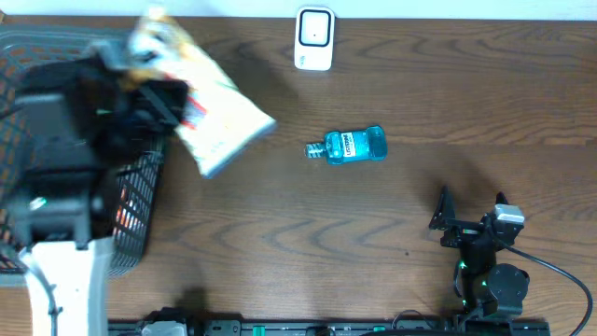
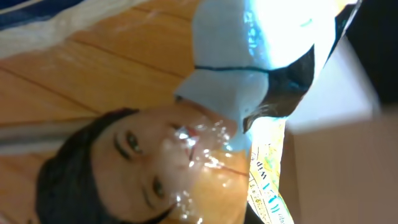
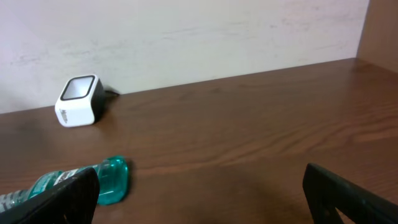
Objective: Scan the item barcode
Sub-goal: 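Lift the white-and-yellow snack bag and carry it beside the bottle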
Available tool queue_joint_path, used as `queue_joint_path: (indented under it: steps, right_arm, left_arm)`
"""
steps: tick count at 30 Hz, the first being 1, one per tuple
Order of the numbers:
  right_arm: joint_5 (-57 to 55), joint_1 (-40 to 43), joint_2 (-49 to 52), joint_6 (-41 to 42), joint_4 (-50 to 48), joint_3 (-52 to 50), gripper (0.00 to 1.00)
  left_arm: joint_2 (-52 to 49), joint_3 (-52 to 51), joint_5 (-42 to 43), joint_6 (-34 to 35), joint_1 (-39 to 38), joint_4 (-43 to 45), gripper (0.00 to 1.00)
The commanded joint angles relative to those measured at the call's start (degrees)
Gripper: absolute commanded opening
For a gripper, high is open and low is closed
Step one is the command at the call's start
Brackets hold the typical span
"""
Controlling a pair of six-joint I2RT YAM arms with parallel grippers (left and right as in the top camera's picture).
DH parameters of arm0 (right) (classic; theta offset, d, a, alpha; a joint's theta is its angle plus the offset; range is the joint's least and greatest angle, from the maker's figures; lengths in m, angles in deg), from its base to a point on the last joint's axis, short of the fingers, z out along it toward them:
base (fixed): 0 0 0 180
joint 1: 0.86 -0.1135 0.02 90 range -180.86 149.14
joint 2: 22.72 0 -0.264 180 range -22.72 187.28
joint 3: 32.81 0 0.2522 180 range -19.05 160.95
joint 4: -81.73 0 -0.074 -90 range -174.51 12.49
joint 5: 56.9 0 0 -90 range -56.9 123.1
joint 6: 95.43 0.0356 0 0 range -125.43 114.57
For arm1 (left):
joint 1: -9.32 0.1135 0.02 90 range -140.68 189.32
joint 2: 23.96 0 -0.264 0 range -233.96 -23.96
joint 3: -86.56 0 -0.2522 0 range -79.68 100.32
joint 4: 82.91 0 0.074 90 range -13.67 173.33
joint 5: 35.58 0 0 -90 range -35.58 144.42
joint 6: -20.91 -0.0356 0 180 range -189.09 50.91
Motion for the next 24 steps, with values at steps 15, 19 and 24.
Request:
queue_joint_path:
  steps: [15, 19, 24]
  right_arm:
    - [0.15, 0.2, -0.31, -0.83, 0.22, -0.09, 0.99]
    - [0.15, 0.2, -0.31, -0.81, 0.22, -0.09, 0.99]
    - [0.15, 0.2, -0.31, -0.83, 0.22, -0.09, 0.99]
  left_arm:
    - [-24.68, -6.1, -11.21, -2.71, -30.49, -7.1, 0.08]
    - [-30.53, -6.54, -14.62, -2.67, -34.99, -3.32, 0.07]
    - [-36.81, -6.54, -15.02, -2.64, -38.82, 3.06, 0.08]
